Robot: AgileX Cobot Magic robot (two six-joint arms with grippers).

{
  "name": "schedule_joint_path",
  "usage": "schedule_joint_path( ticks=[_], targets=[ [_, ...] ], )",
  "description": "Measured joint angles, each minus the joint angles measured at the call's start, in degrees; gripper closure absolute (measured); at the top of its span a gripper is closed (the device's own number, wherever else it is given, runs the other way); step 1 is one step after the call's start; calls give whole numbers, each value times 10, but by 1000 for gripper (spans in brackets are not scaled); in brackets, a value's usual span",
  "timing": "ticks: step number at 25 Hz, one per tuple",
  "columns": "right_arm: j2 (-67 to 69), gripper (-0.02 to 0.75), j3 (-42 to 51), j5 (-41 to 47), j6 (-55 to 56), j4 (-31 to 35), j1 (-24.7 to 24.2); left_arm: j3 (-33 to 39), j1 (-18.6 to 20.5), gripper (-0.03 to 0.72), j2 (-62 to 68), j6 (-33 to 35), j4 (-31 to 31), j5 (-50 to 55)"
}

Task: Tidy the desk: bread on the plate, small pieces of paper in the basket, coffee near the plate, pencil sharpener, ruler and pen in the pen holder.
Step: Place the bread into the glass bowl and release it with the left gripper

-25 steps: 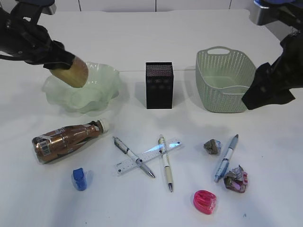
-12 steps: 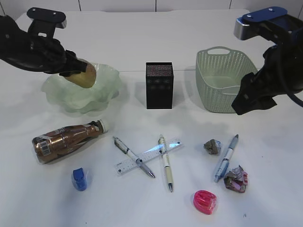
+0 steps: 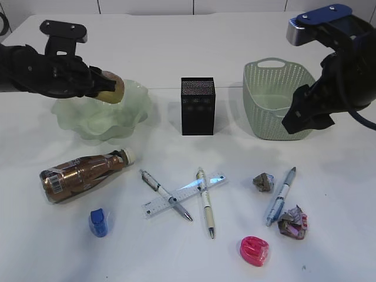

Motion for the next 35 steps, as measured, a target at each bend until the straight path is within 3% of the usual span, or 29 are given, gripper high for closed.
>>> schedule_joint_path(
  ticks=[15,19,27,35],
  targets=[
    [0,204,0,-17,1,-4,0,0,0,419,62,0,-21,-70],
    [0,205,0,-23,1,-4,0,0,0,351,72,0,-21,-73],
    [0,204,0,-24,1,-4,0,-1,0,119,82,0,-22,-56],
    [2,205,0,-24,1,-4,0,-1,0,92,65,0,-23,-32]
  ],
)
